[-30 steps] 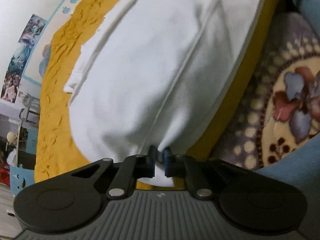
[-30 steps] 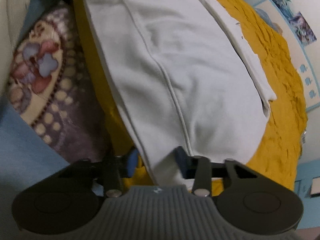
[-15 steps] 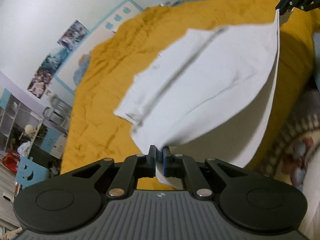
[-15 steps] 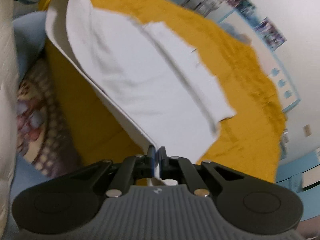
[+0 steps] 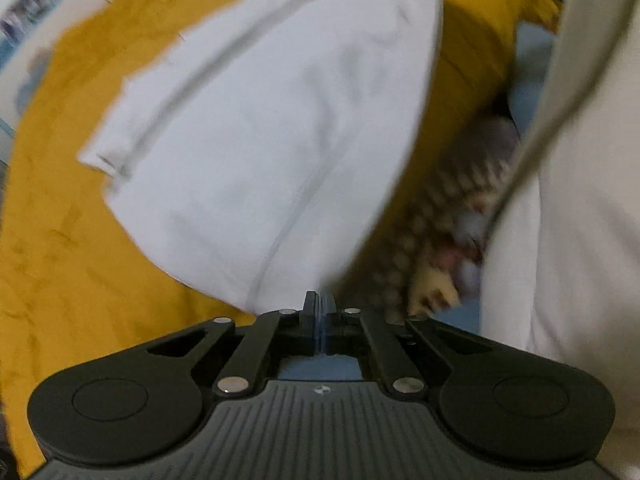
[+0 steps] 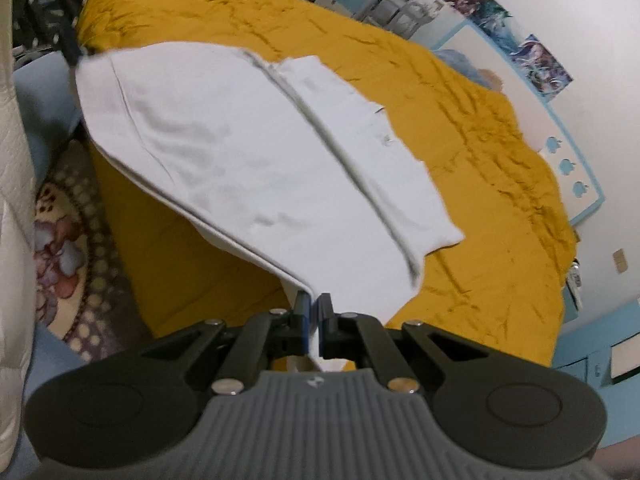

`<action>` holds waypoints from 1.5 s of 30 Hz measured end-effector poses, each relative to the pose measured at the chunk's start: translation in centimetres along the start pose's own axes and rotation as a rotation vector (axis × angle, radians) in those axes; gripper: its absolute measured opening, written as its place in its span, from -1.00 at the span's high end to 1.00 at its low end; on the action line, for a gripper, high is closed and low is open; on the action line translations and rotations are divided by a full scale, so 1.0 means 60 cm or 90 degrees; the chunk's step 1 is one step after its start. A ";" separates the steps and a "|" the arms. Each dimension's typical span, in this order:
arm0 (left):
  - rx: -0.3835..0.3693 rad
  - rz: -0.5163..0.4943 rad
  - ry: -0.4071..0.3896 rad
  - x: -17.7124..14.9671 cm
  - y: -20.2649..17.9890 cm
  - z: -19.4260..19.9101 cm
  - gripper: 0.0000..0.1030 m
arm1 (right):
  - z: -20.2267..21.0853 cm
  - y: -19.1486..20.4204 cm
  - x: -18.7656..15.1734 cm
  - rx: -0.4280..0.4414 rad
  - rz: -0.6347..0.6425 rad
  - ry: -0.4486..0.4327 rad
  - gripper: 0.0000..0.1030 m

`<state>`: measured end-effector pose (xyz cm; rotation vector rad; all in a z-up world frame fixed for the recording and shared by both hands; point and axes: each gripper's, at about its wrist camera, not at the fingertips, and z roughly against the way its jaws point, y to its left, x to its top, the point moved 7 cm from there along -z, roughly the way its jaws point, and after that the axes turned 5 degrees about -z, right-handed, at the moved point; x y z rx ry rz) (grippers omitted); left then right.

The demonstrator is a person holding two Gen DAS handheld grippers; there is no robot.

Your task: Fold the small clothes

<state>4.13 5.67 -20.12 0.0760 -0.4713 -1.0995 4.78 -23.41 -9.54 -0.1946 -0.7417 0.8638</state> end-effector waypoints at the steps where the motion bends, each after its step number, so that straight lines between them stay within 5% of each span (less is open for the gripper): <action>1: -0.002 -0.002 0.009 -0.008 -0.011 -0.007 0.89 | -0.002 0.005 -0.002 0.004 0.002 0.000 1.00; 3: 0.013 -0.005 0.008 -0.011 -0.020 -0.019 0.71 | -0.002 0.009 -0.002 0.005 0.005 -0.002 1.00; 7: 0.102 -0.001 -0.029 -0.002 -0.021 -0.024 -0.28 | -0.001 0.008 -0.001 -0.001 0.012 -0.007 1.00; 8: 0.120 -0.011 -0.035 0.002 -0.026 -0.025 -0.38 | -0.002 0.008 0.000 -0.003 0.014 -0.009 1.00; 14: 0.183 -0.100 -0.034 0.019 -0.049 -0.061 -0.41 | 0.004 0.008 0.010 -0.019 0.028 -0.023 1.00; 21: 0.272 -0.110 -0.022 0.035 -0.047 -0.095 -0.41 | 0.018 -0.006 0.019 -0.038 0.035 -0.035 1.00; 25: 0.261 -0.109 -0.027 0.035 -0.053 -0.097 -0.44 | 0.023 -0.020 0.026 -0.049 0.028 -0.042 1.00; 27: 0.279 -0.107 -0.029 0.035 -0.047 -0.089 -0.05 | 0.023 -0.026 0.030 -0.054 0.028 -0.045 1.00; 29: 0.295 -0.094 -0.031 0.033 -0.033 -0.074 0.58 | 0.023 -0.029 0.031 -0.055 0.026 -0.047 1.00; 31: 0.277 -0.066 -0.050 0.033 -0.020 -0.045 0.77 | 0.023 -0.030 0.030 -0.054 0.028 -0.045 1.00; 40: 0.276 0.089 -0.171 0.086 0.103 0.130 0.93 | 0.032 -0.044 0.035 -0.085 0.017 -0.052 1.00; 45: 0.315 0.096 -0.200 0.163 0.195 0.161 0.93 | 0.040 -0.092 0.079 -0.148 0.009 -0.094 1.00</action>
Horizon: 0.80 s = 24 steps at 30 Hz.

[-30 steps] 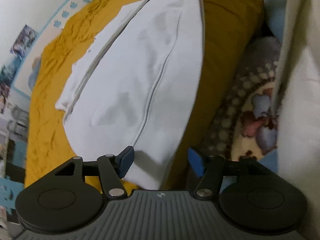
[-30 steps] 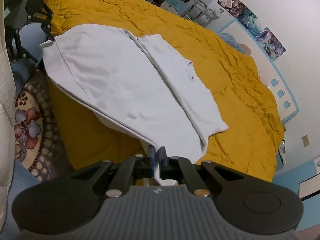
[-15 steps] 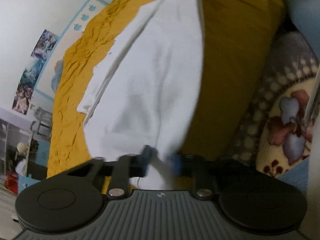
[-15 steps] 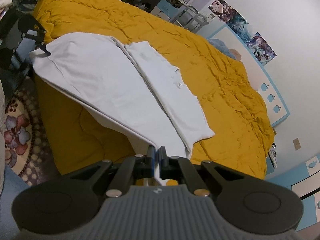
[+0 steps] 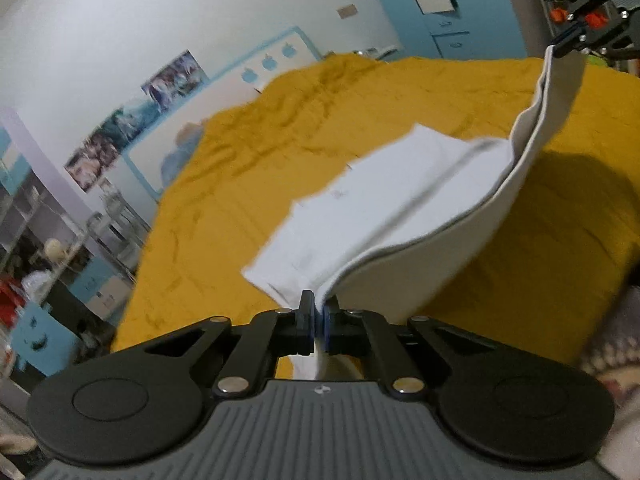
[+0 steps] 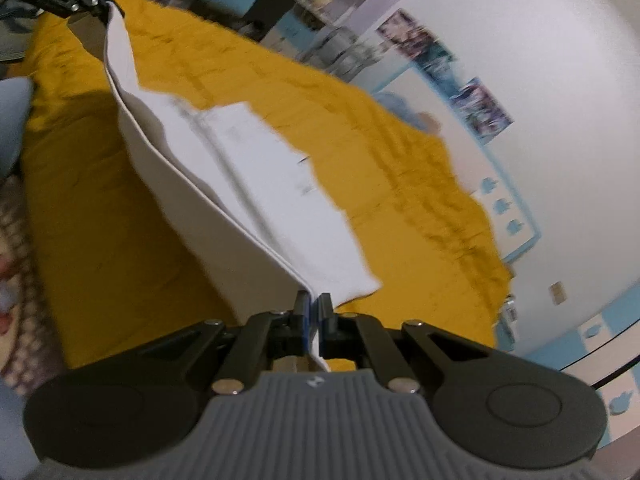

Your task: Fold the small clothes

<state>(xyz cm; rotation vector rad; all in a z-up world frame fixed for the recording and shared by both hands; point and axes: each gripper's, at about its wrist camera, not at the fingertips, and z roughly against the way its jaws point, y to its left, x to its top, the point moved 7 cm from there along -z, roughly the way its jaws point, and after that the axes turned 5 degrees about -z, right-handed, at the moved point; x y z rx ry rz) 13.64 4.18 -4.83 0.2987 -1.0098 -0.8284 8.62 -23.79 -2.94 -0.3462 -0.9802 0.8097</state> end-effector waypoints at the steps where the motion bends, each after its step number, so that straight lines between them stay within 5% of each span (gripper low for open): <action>1: 0.009 -0.003 -0.004 0.014 0.012 -0.011 0.93 | -0.005 -0.013 0.010 -0.012 -0.002 -0.007 1.00; 14: 0.098 0.029 -0.012 0.160 0.201 -0.239 0.93 | -0.191 -0.229 0.162 -0.136 -0.036 -0.059 1.00; 24: 0.042 0.090 0.073 0.117 0.212 -0.485 0.92 | -0.488 -0.278 0.177 -0.097 -0.073 -0.001 1.00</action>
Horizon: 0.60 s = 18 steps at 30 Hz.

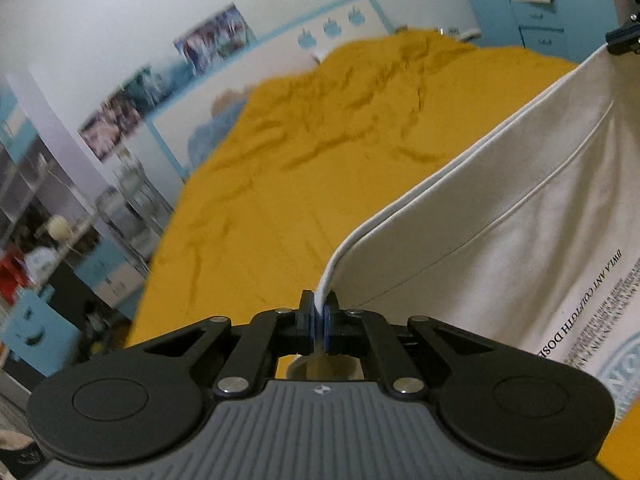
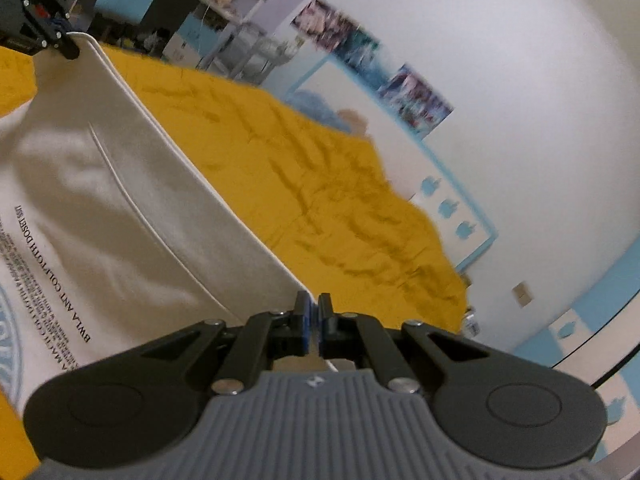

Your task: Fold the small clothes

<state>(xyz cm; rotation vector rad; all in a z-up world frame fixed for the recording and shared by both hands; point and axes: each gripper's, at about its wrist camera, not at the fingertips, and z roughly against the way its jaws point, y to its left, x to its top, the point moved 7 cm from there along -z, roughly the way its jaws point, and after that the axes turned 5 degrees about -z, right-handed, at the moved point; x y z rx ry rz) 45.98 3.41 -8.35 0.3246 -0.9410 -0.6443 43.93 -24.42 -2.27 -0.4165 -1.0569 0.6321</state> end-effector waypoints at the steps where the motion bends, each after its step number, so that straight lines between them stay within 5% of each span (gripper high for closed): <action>1: -0.006 0.001 0.009 -0.006 -0.001 -0.023 0.92 | -0.032 0.009 -0.009 0.009 -0.003 0.011 1.00; 4: -0.029 0.011 0.043 -0.028 -0.015 -0.089 0.90 | -0.122 0.041 -0.037 0.025 -0.008 0.045 1.00; 12: -0.059 0.085 0.083 -0.088 -0.022 -0.184 0.41 | -0.294 0.099 -0.103 0.052 -0.055 0.111 1.00; 15: -0.053 0.115 0.073 -0.101 -0.008 -0.187 -0.14 | -0.336 0.107 -0.117 0.013 -0.063 0.116 0.93; 16: -0.044 0.128 0.068 -0.102 0.005 -0.186 -0.39 | -0.346 0.102 -0.124 0.003 -0.071 0.122 0.73; 18: -0.048 0.152 0.053 -0.114 0.021 -0.172 -0.55 | -0.349 0.091 -0.134 0.001 -0.120 0.129 0.41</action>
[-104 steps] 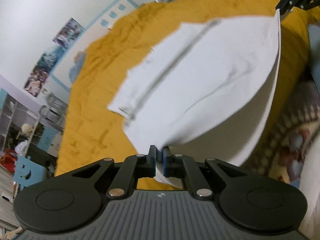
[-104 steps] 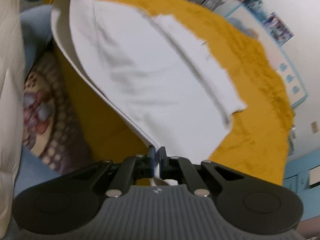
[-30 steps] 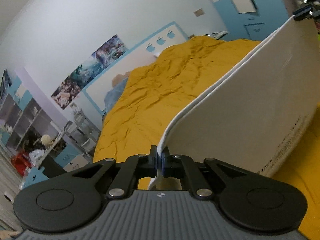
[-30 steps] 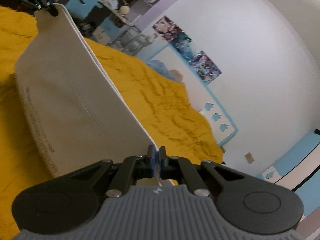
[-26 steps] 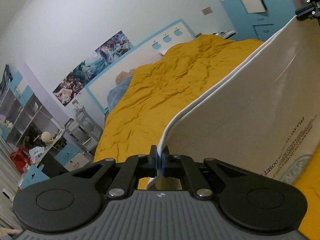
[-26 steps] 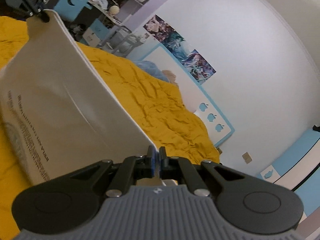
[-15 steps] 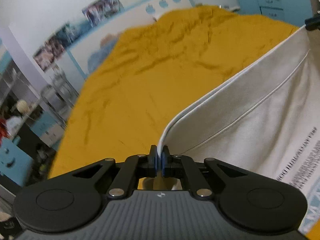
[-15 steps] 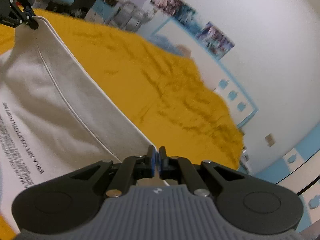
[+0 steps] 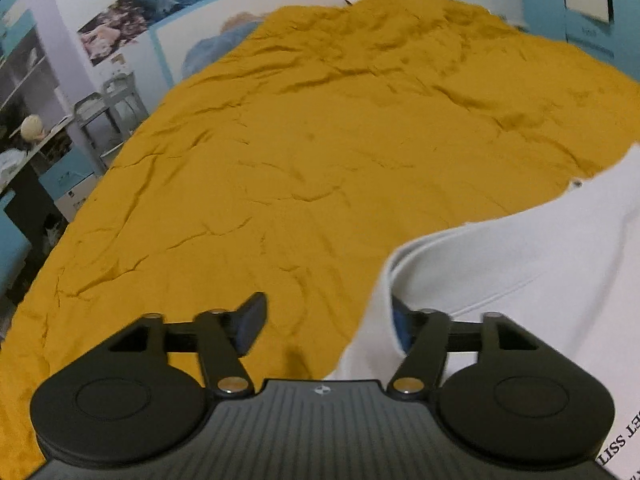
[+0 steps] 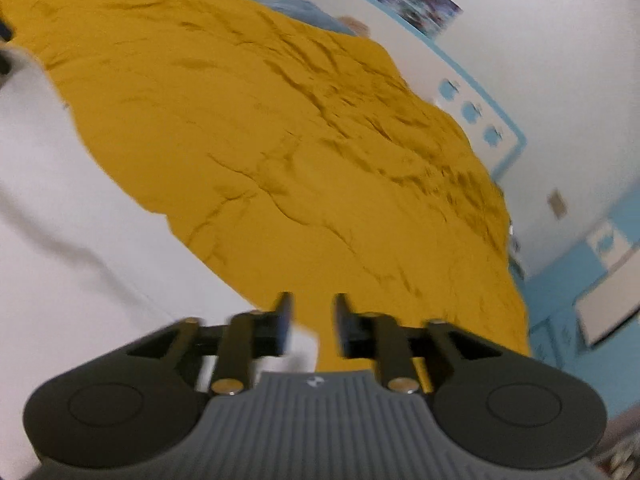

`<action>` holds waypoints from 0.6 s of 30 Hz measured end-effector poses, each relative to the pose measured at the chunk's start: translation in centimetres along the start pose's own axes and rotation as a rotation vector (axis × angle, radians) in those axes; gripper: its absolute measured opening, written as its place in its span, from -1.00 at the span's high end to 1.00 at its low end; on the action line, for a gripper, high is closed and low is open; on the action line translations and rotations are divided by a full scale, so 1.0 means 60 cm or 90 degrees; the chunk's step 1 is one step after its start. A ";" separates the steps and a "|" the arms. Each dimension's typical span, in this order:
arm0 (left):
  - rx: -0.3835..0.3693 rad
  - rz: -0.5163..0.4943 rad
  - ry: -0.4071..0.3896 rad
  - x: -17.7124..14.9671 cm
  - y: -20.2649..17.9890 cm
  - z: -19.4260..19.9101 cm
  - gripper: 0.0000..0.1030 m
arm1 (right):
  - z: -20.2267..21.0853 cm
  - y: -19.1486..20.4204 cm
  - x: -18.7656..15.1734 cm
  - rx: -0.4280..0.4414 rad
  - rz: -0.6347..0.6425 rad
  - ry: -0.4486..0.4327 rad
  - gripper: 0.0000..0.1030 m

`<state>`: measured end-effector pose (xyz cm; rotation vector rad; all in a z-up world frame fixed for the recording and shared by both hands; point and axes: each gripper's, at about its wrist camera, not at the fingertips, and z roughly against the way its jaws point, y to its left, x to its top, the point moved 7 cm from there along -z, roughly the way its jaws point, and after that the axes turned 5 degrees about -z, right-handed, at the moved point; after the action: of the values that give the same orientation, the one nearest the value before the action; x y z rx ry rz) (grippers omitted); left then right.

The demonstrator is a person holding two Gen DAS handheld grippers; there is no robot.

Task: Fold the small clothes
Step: 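Lower the folded hem onto the sweatshirt and open both grippers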

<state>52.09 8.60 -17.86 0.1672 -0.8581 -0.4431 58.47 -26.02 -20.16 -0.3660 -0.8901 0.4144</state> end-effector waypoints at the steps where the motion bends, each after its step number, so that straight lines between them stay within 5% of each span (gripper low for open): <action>1: -0.008 0.011 -0.005 -0.003 0.006 0.005 -0.58 | 0.003 -0.008 -0.006 0.005 -0.025 0.001 0.40; 5: -0.027 0.044 -0.020 -0.018 0.032 0.036 -0.68 | 0.017 -0.045 -0.040 0.044 -0.124 0.037 0.39; 10: -0.007 0.008 -0.019 0.010 0.032 0.033 -0.75 | 0.070 -0.060 -0.090 0.084 -0.229 0.067 0.37; 18: 0.075 -0.119 -0.010 0.053 0.008 0.049 -1.00 | 0.166 -0.035 -0.148 0.095 -0.225 0.091 0.37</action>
<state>51.78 7.71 -13.61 0.3549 -0.8885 -0.5687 45.86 -30.88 -19.33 -0.0953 -0.7611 0.1242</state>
